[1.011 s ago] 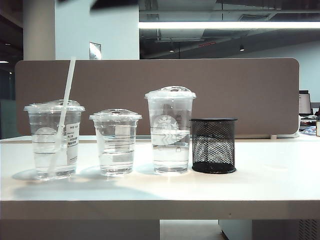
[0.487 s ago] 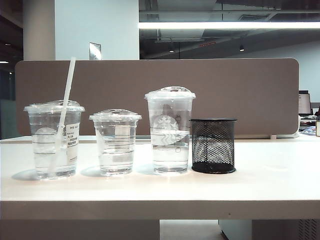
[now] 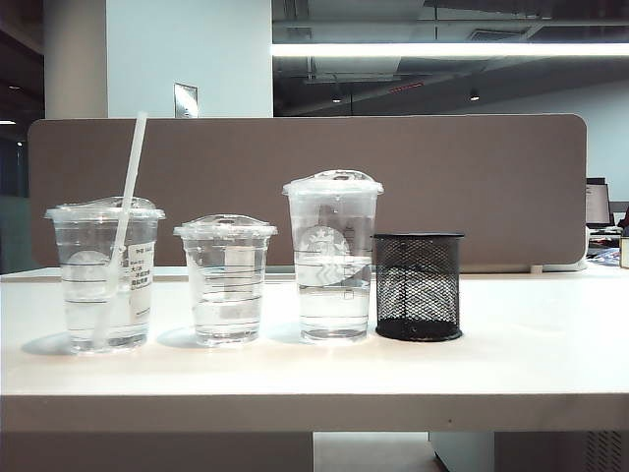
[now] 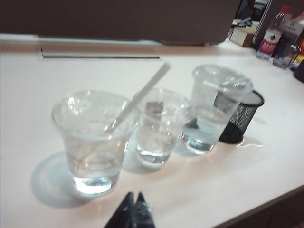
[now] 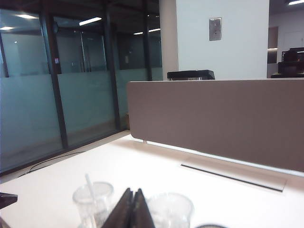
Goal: Pick up the straw and insert it into the medium coffee cup.
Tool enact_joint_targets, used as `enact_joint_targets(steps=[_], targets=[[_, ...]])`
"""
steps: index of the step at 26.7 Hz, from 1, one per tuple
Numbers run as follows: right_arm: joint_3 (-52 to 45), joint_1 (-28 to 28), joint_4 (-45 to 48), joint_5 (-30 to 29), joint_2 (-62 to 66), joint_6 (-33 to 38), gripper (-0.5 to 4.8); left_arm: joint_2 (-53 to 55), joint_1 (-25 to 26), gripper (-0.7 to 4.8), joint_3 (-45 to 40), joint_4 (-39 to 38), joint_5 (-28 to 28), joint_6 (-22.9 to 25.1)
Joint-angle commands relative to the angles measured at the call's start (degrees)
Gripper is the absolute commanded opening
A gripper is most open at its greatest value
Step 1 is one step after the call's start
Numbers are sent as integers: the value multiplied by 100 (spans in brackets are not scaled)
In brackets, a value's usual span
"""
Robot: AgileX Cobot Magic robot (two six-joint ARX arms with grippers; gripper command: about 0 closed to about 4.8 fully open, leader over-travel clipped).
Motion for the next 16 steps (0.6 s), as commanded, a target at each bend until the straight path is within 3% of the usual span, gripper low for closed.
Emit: enact_joint_targets(steps=[1,8,12,16], targets=[[-474,4,-129,4,-444,33,-6,-2,-9,-2,-221,308,-59,-35],[-1593,-15,133,-63,-461,35,-6,0,-7,-3,-601,372,-820,-129],[-1961,-11,205,-61,-461,35,-6,0,-7,-3,-695,382,-859,-122],[-2358,-9,205,-695,-461,35,-6,0,-7,-3,-861,380,-1198,-105]])
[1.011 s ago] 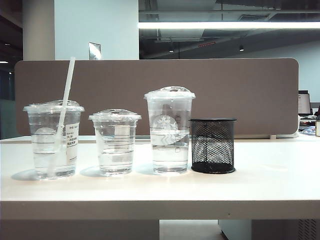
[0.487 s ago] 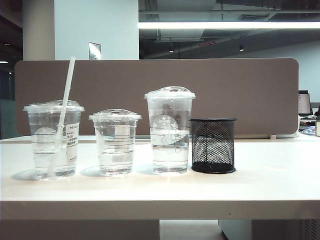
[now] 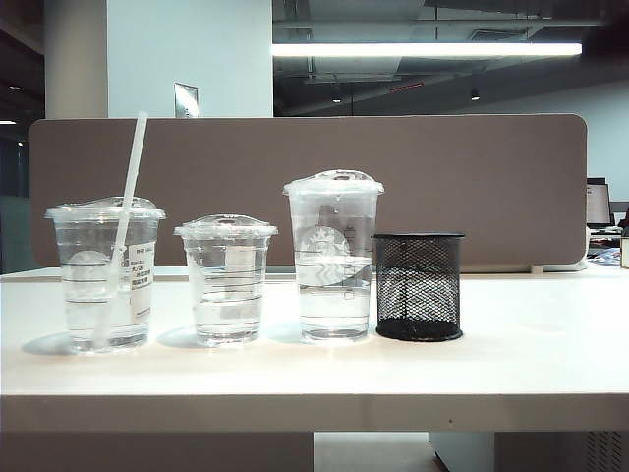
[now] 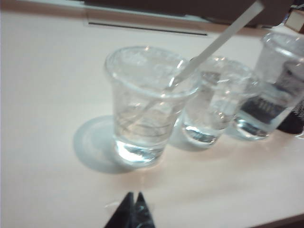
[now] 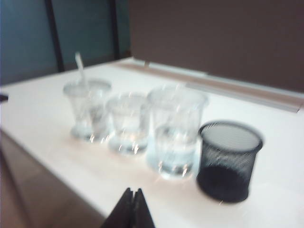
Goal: Pick up the straw and insert it into the medium coffee cup.
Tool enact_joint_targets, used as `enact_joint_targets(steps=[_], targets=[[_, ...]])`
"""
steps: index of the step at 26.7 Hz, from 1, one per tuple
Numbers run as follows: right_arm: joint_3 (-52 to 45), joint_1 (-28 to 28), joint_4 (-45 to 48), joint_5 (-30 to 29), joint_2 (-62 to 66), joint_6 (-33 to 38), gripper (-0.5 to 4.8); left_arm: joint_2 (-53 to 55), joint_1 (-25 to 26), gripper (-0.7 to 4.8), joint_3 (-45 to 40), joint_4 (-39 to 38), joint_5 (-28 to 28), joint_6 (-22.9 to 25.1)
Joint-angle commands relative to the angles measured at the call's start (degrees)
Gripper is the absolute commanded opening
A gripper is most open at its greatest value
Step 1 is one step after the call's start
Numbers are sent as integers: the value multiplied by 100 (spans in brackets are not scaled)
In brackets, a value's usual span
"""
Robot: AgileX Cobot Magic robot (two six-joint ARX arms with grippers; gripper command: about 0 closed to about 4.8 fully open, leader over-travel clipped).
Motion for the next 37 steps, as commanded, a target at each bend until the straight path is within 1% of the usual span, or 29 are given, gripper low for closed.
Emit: enact_joint_targets(steps=[1,4,11,16,18,20,21,23,25,26,27,28,30,31,33,35,37], targets=[[-210,0,63,-627,15,13,-6,0,-4,-3,-109,37,-343,2],[-365,0,61,-894,15,13,-6,0,-4,-3,-219,28,-494,2],[-461,7,-227,-890,15,13,-5,-9,-7,-3,-234,33,-463,0],[-461,4,-245,-887,15,-2,-5,-9,-7,-3,-234,33,-466,0],[-461,-7,-286,-673,15,-315,-5,-9,-7,-3,-234,33,-466,0],[-461,-15,-293,-688,-2,-315,-5,-9,-4,-3,-234,33,-466,0],[-459,-153,-271,-693,-35,-315,-5,-9,-4,-3,-234,33,-466,0],[-466,-509,-243,-713,-35,-306,-5,-9,-4,-3,-234,33,-466,0],[-505,-1067,-192,-979,-35,-151,-5,-9,-4,-3,-236,33,-468,2],[-535,-1510,-160,-1237,-35,-116,-5,-9,-4,-3,-234,33,-466,0],[-560,-2079,-153,-1609,-35,-116,-5,-9,-4,-3,-234,33,-466,0],[-573,-2863,-175,-2048,-35,-116,-5,-9,-4,-3,-234,33,-470,2],[-573,-3644,-219,-2487,-35,-83,-5,-9,-4,-3,-234,33,-466,2],[-575,-4319,-234,-2806,-35,-74,-5,-9,-4,-3,-234,33,-466,2],[-579,-5036,-332,-2863,-35,-72,-5,-9,-4,-3,-234,33,-466,2],[-579,-5421,-328,-2841,-35,-72,-5,-9,-4,-3,-234,33,-466,2],[-579,-5506,-332,-2723,-35,-74,-5,-9,-4,-3,-234,33,-468,0]])
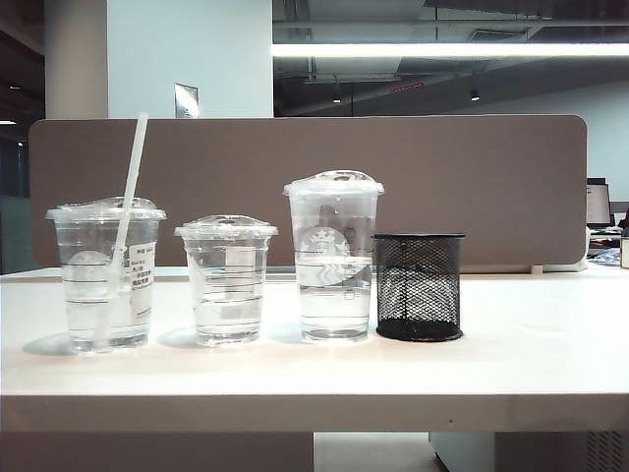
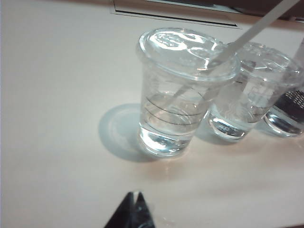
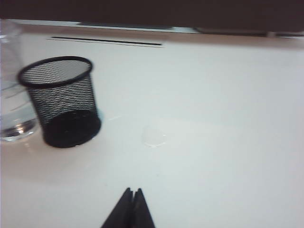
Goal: Pick up the straw and insert it into the medium coffee cup.
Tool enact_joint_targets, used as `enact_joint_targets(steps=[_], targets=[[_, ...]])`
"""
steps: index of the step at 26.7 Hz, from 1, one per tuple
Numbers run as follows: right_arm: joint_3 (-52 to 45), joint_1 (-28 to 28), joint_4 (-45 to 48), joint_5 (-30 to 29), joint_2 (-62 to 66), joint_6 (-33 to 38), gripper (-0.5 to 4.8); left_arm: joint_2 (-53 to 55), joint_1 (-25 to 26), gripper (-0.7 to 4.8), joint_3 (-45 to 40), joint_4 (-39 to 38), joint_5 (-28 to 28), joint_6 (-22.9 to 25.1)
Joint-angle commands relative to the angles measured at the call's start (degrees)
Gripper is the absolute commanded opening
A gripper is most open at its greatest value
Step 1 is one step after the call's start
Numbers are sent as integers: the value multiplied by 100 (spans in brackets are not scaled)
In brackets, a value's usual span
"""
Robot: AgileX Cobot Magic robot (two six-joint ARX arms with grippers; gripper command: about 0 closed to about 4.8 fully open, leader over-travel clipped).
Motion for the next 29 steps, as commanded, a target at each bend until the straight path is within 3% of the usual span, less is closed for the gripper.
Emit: enact_joint_targets(steps=[1,14,17,29], targets=[[-42,-37,55,107,-7,4,-5,11,-4,-3,-17,31,4,2],[-42,-44,46,133,-7,-79,-5,11,-4,-3,-17,31,2,2],[-42,-48,-2,855,0,-326,-5,11,-7,-3,-17,31,4,2],[-42,-48,4,883,0,-328,-5,-9,72,-3,-20,35,4,2]])
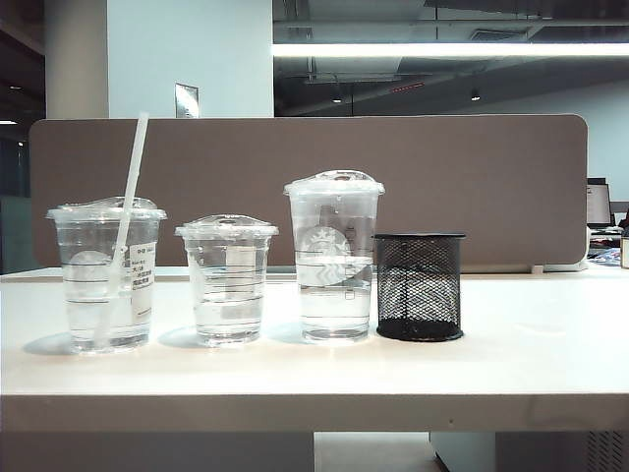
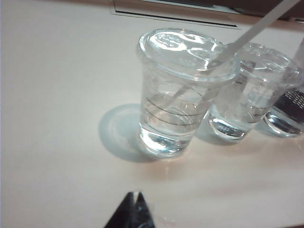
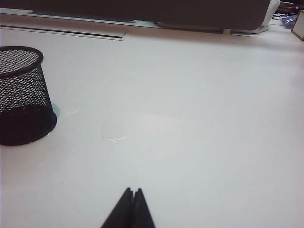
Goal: Pick up the straw and insert it into the medium coffee cup.
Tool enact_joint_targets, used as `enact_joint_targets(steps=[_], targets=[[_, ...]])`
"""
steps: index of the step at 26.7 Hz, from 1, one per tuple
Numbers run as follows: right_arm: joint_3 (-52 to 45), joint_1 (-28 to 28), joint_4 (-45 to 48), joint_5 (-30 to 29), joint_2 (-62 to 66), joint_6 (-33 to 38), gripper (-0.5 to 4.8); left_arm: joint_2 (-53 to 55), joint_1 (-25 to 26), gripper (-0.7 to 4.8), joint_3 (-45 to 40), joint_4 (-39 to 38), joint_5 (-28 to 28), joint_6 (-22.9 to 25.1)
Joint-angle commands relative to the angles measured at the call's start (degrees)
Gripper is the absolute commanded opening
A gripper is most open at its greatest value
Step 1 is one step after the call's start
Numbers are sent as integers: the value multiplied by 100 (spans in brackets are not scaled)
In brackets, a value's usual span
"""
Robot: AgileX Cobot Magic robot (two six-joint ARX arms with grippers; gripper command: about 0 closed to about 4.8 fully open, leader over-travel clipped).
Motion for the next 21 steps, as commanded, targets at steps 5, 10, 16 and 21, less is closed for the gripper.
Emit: enact_joint_targets(steps=[5,10,16,21], targets=[[-42,-2,79,13,0,-22,-5,4,498,-3,-101,317,-116,24],[-42,-2,79,11,0,-22,-5,4,494,-3,-212,570,-745,203],[-42,0,79,11,-2,-24,-5,4,492,-3,-210,542,-879,201],[-42,0,79,11,-2,-22,-5,4,492,-3,-210,544,-879,201]])
